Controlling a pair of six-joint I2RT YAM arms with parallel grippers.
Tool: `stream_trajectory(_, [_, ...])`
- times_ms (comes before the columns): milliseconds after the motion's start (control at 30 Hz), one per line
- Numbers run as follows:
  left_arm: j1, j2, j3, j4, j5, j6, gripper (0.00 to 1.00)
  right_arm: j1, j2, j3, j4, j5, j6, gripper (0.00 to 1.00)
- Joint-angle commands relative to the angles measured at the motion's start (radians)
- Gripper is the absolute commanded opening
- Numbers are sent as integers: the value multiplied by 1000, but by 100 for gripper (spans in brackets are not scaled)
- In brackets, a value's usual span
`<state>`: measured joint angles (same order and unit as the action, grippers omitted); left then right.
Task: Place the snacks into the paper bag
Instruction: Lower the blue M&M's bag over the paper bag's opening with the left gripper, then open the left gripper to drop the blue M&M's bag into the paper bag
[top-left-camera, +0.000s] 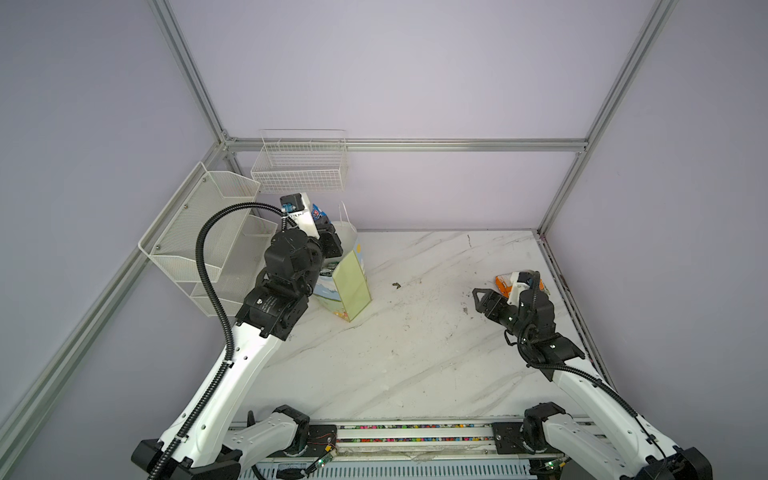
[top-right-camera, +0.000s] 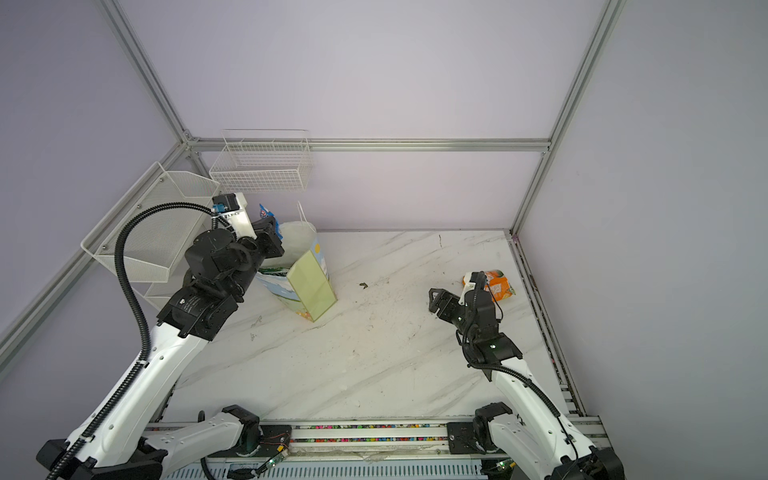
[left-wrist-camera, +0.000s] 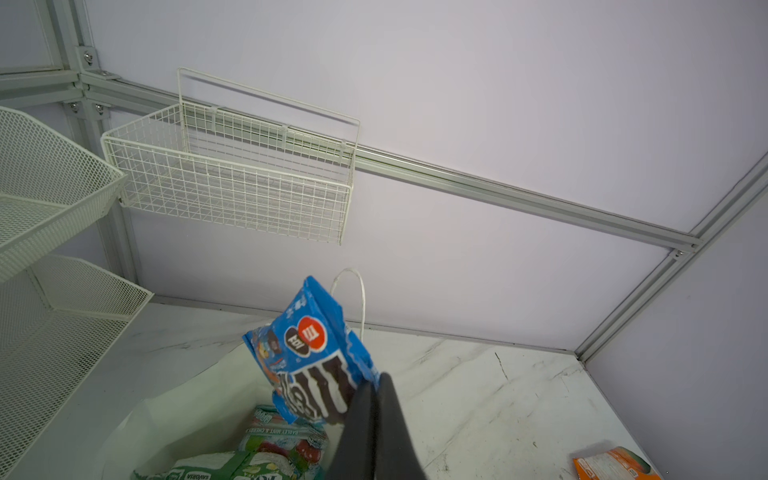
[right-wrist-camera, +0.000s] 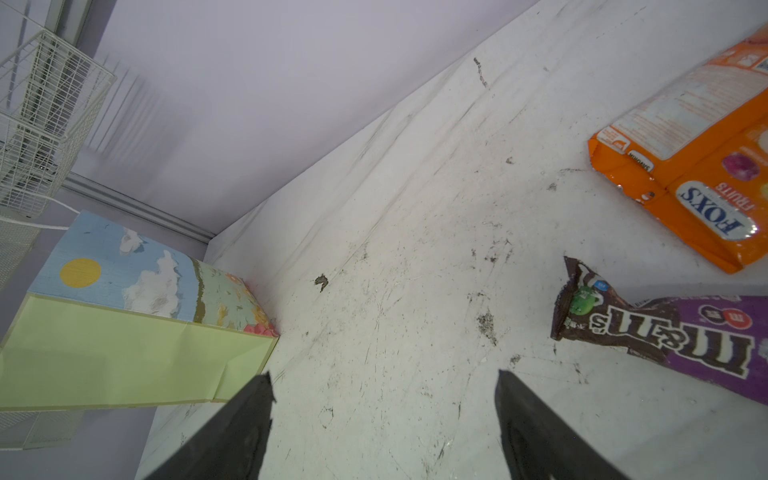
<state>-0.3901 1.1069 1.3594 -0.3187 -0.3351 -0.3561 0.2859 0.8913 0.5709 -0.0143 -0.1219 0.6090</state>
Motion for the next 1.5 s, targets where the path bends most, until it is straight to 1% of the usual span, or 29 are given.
stream_trajectory(0, [30,-5,-44,18,37,-36,0,-3,3,-13,24,-7,8,85])
stream_trajectory(167, [69,2,-60,17,66,-57,0,-3,4,-12,26,-10,8,85])
stream_trajectory(433, [101,22,-78,6,95,-85,0,-4,4,-12,25,-12,6,85])
stream_trajectory(600, [105,28,-79,-9,117,-105,0,-2,5,-12,25,-10,6,85])
stream_trajectory(933, [105,34,-77,-25,126,-133,0,-3,11,-7,27,-13,8,85])
stream_trajectory(967, [105,36,-76,-25,131,-133,11,-2,11,-5,26,-12,8,85])
stream_trajectory(1000, [105,37,-73,-25,141,-131,33,-3,11,-2,24,-10,6,85])
stream_trajectory(1033, [105,38,-68,-25,153,-132,61,-2,12,0,23,-9,5,85])
stream_trajectory(1067, [105,40,-64,-26,163,-130,74,-3,12,3,22,-8,5,85])
stream_trajectory(1100, [105,42,-60,-26,171,-135,83,-4,14,5,20,-7,4,85])
stream_trajectory(1133, [104,43,-55,-28,175,-136,87,-2,14,7,20,-8,4,85])
stream_trajectory(1200, [105,41,-51,-28,183,-145,90,-3,21,12,25,-14,3,85])
stream_trajectory(1333, [95,24,-52,-25,202,-155,90,-3,29,15,30,-18,3,85])
stream_trajectory(1467, [63,4,-50,-23,192,-132,90,-3,35,20,30,-15,4,85])
